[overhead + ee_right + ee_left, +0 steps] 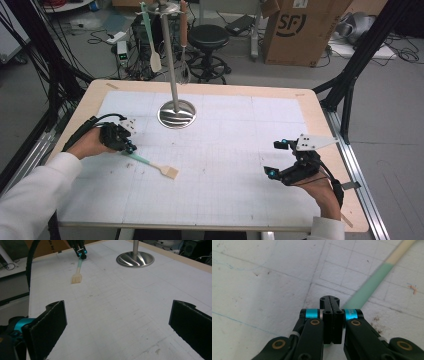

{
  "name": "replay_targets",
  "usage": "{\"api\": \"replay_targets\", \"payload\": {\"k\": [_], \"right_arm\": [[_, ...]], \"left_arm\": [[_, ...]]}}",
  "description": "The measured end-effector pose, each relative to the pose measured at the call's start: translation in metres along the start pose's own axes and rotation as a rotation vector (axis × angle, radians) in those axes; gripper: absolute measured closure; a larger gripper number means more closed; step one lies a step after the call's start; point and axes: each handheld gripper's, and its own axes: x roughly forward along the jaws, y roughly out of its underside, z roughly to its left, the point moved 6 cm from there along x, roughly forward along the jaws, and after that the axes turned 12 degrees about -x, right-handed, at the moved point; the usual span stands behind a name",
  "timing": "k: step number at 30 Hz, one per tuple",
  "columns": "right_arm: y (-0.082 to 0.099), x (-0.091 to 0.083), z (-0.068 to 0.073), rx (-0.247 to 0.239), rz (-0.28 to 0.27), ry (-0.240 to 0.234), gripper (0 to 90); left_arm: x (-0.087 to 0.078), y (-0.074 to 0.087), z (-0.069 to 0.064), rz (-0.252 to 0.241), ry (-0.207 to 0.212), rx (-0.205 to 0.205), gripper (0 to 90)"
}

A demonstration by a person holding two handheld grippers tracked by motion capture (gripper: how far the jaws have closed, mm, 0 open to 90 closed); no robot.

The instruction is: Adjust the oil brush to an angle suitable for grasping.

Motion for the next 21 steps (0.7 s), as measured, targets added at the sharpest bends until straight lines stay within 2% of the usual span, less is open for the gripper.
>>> {"api": "replay_targets", "payload": {"k": [13, 21], "right_arm": [[-0.001, 0.004, 0.002, -0.003, 0.008, -0.013, 0.2], [-0.003, 0.007, 0.005, -0.014, 0.01, -0.019, 0.2]], "left_arm": [[-0.01, 0.027, -0.013, 0.012, 0.002, 0.001, 89.9], [-0.012, 0.035, -0.025, 0.023, 0.005, 0.016, 89.9]]}}
